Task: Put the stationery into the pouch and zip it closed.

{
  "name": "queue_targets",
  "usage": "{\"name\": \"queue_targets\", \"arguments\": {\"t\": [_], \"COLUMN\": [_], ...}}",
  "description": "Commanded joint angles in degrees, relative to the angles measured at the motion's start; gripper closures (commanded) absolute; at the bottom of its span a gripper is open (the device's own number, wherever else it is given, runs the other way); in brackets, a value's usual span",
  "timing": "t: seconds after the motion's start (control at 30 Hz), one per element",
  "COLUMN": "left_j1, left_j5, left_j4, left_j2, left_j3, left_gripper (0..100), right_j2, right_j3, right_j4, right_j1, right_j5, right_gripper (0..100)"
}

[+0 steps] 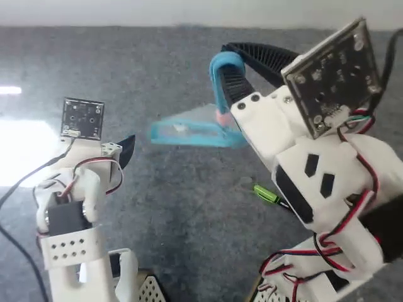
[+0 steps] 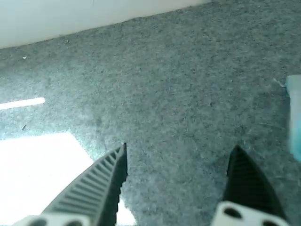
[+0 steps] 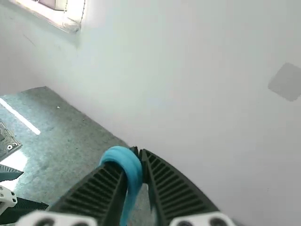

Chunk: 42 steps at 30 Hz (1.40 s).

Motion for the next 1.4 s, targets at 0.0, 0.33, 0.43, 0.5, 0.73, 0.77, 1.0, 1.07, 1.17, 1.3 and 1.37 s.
{"name": "queue_targets", "arguments": {"t": [0.0, 0.33, 0.43, 0.5, 0.73, 0.77, 1.0, 1.07, 1.17, 1.3, 1.37], "left_j1": [2.5, 13.7, 18.1, 19.9, 24.9, 25.1, 24.9, 25.1, 25.0, 27.5, 30.8], "left_j5": [1.3, 4.6, 4.6, 4.6, 0.8, 0.5, -0.7, -0.6, -1.0, -3.9, -3.7], "left_j4": [-2.2, 18.2, 23.8, 27.7, 35.3, 34.4, 21.0, 18.7, 20.4, 26.6, 27.9], "left_j2": [-0.6, -0.7, -0.7, -0.8, -0.7, -0.7, -0.7, -0.7, -0.9, -5.2, -8.3], "left_j3": [-1.1, -16.7, -18.7, -21.4, -25.6, -23.9, -8.3, -6.0, -7.0, -12.1, -13.6], "left_gripper": [68, 68, 68, 68, 68, 68, 68, 68, 68, 68, 68], "right_j2": [-1.5, -0.5, -0.4, -0.4, -0.4, -0.5, -0.9, -0.9, -0.2, 1.8, 4.3], "right_j3": [-2.0, 2.5, 5.5, 7.8, 12.6, 12.5, 12.3, 12.3, 12.7, 17.0, 18.7], "right_j4": [1.9, 0.4, -1.2, -2.9, -9.9, -10.3, -10.5, -10.6, -10.5, -11.2, -12.4], "right_j1": [-2.2, -0.7, -0.6, -0.5, 2.6, 2.3, 2.1, 2.2, 4.2, 16.6, 23.0], "right_j5": [0.1, -3.0, -2.9, -2.9, -3.2, -3.2, -3.3, -3.2, -1.7, -0.6, -3.1], "right_gripper": [99.2, 99.2, 99.2, 99.2, 99.2, 99.2, 99.2, 99.2, 99.2, 99.2, 99.2]}}
